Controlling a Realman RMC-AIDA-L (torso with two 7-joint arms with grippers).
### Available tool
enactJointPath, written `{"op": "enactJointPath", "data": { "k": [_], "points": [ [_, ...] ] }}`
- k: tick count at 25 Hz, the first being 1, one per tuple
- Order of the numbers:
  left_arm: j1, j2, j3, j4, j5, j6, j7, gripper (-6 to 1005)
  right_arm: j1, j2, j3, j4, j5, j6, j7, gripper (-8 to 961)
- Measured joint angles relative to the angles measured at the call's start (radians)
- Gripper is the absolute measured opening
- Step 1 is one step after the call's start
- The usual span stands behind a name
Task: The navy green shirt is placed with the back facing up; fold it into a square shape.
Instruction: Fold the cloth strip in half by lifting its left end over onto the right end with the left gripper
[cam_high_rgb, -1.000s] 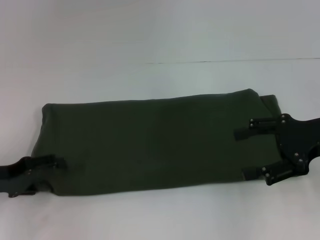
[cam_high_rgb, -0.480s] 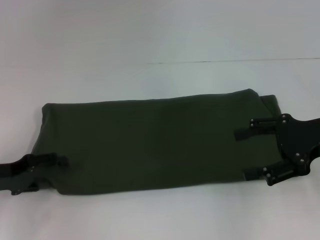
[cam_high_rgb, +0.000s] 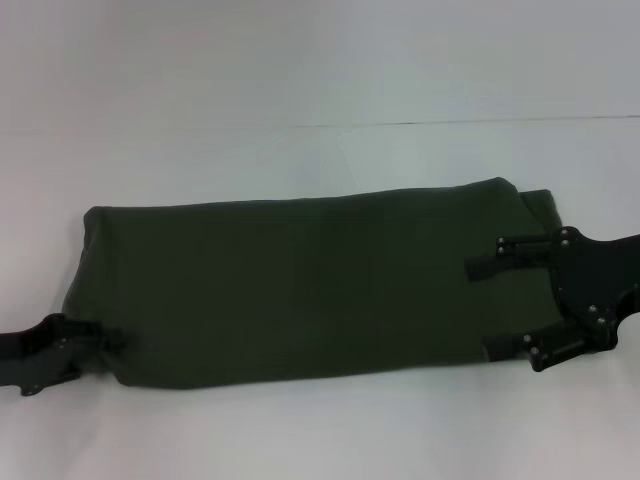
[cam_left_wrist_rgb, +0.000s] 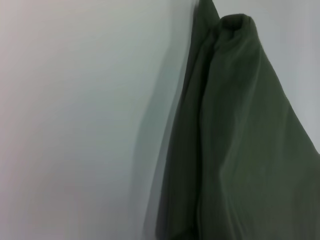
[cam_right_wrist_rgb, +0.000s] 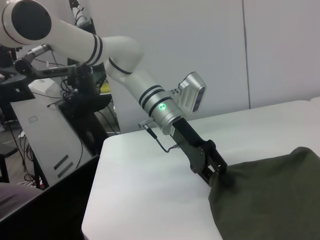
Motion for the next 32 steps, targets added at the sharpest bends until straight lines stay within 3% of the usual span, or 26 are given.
{"op": "enactJointPath", "data": {
  "k": [1,4,9,20,32],
  "points": [
    [-0.001,-0.002,-0.001,0.0,-0.001,-0.002,0.0,603,0.0,0.0,0.0,0.0,0.0,0.0,0.0,946],
    [-0.006,-0.009,-0.002,-0.002,-0.003,-0.008,-0.003,349,0.002,0.003,0.0,0.0,-0.001,0.0,0.0,946],
    [-0.008,-0.019,-0.004,-0.001,-0.006,-0.016,-0.006,151,0.005,0.003,0.0,0.0,-0.003,0.0,0.003,946],
    [-0.006,-0.012,-0.011,0.002,-0.009,-0.011,0.02,81,0.004,0.004,0.007,0.0,-0.005,0.022,0.013,946],
    [0.045,0.024,-0.082,0.037,-0.009,0.058,0.087,80,-0.006,0.014,0.01,0.006,-0.001,0.108,0.05,945]
  ]
}}
